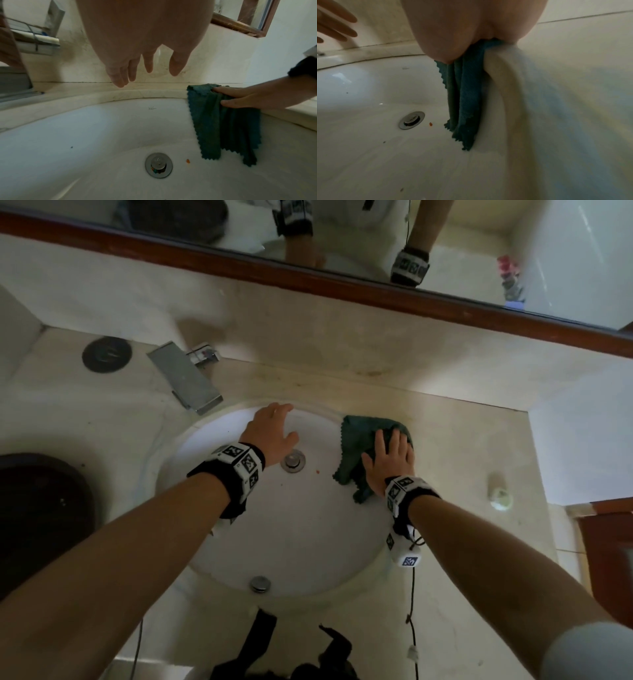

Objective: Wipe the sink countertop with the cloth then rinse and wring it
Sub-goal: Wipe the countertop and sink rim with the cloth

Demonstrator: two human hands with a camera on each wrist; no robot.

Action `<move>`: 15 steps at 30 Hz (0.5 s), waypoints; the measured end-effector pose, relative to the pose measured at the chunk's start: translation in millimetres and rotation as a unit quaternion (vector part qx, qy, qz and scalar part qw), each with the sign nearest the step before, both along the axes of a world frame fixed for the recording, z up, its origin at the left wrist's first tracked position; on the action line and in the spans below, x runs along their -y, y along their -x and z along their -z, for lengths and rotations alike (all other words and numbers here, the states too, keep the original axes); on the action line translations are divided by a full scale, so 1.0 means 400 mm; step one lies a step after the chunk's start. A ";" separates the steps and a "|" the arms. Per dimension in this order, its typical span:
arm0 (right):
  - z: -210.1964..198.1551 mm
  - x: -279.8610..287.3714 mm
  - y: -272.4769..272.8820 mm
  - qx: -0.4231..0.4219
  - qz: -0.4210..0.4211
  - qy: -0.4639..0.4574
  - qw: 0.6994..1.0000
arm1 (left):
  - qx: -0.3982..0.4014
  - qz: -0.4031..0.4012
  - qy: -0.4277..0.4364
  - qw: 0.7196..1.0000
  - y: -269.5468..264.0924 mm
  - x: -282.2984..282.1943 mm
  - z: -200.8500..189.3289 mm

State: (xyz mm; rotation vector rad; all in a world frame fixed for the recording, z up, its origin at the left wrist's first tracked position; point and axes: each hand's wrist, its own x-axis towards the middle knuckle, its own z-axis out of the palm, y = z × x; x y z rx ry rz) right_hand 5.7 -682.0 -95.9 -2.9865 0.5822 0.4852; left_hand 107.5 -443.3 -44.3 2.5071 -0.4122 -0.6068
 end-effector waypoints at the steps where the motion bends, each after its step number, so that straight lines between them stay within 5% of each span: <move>1: -0.002 -0.001 -0.018 -0.002 -0.012 0.002 1.000 | 0.001 -0.007 -0.002 1.000 -0.005 -0.008 0.004; 15: 0.002 -0.310 -0.342 -0.010 -0.198 -0.057 0.978 | 0.012 -0.089 -0.062 0.994 -0.062 -0.207 0.036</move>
